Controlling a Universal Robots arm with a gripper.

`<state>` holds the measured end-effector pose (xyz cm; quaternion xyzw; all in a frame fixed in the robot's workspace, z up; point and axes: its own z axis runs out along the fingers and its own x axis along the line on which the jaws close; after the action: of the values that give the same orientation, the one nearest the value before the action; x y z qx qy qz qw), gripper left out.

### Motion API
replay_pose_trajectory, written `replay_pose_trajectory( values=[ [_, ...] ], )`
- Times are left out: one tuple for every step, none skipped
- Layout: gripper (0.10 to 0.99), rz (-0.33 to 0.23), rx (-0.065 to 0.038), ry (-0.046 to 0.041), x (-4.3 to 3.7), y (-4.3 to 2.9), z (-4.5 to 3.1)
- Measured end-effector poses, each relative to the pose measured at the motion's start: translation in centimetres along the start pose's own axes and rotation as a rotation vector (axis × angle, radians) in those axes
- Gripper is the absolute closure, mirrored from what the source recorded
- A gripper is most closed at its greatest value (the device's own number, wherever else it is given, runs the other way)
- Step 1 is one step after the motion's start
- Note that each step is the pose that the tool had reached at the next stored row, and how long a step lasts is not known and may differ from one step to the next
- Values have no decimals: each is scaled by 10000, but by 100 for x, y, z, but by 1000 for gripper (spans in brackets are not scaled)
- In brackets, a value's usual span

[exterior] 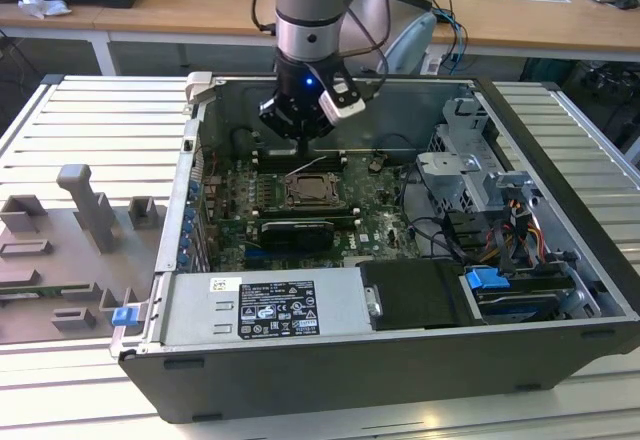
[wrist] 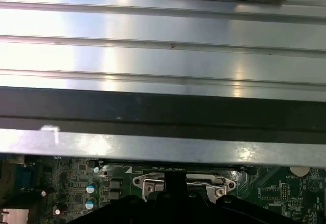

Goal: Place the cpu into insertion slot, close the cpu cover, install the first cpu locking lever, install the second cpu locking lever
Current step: 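Install the first cpu locking lever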

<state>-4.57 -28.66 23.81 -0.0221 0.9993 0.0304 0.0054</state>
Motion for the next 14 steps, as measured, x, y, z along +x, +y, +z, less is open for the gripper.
replay_pose_trajectory(
  values=[
    [980, -13, 1, 1, -20, 2, 14],
    [980, -26, 2, 3, -38, 4, 28],
    [980, -37, 1, 4, -49, 6, 38],
    [980, -49, 0, 5, -58, 10, 49],
    [980, -57, -1, 4, -61, 21, 61],
    [980, -69, -2, 5, -63, 29, 70],
    [980, -90, -6, 5, -66, 41, 86],
    [980, -98, -7, 5, -76, 45, 95],
    [980, -97, -6, 6, -84, 46, 101],
    [980, -96, -5, 7, -92, 47, 105],
    [980, -96, -6, 6, -105, 48, 113],
    [980, -97, -5, 7, -113, 48, 118],
    [980, -98, -4, 7, -122, 49, 124],
    [980, -97, -6, 6, -131, 49, 131]
  ],
)
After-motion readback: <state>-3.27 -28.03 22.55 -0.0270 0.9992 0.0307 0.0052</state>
